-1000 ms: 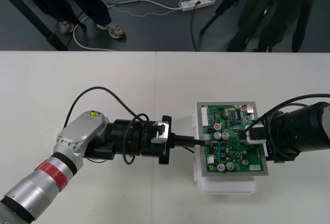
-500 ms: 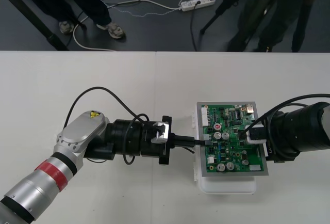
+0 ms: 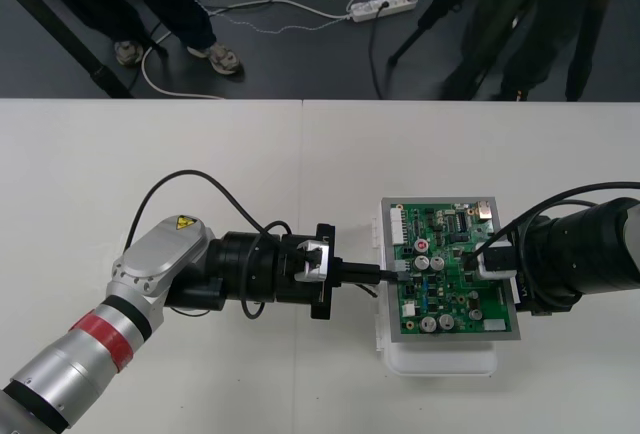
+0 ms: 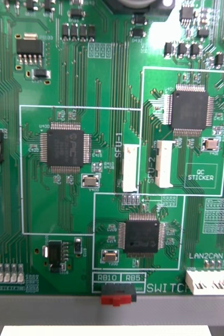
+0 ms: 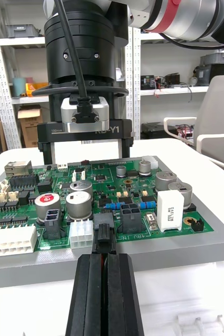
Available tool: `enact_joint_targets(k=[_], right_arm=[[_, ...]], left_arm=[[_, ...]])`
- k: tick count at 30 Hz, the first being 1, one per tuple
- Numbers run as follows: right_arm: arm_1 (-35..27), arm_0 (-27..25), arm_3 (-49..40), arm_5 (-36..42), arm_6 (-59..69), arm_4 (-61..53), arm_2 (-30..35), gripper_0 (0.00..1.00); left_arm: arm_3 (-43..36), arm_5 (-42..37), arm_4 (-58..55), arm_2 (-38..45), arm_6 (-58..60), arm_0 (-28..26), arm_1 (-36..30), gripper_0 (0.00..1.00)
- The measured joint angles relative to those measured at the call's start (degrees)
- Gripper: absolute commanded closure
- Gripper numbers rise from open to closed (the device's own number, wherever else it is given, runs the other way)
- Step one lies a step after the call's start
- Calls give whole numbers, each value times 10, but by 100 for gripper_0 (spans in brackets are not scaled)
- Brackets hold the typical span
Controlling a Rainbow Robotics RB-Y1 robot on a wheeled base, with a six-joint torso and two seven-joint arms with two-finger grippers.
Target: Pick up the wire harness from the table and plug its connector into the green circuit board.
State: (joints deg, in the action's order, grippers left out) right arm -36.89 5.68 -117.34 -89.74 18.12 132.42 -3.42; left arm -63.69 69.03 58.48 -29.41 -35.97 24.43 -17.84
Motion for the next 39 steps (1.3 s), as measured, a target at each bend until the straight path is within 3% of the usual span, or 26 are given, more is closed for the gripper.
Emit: enact_joint_targets(k=[39], right_arm=[[0,0,3,0,0,1,0,0]], left_arm=[[6,-10,0,-2,-19,0,14,100]])
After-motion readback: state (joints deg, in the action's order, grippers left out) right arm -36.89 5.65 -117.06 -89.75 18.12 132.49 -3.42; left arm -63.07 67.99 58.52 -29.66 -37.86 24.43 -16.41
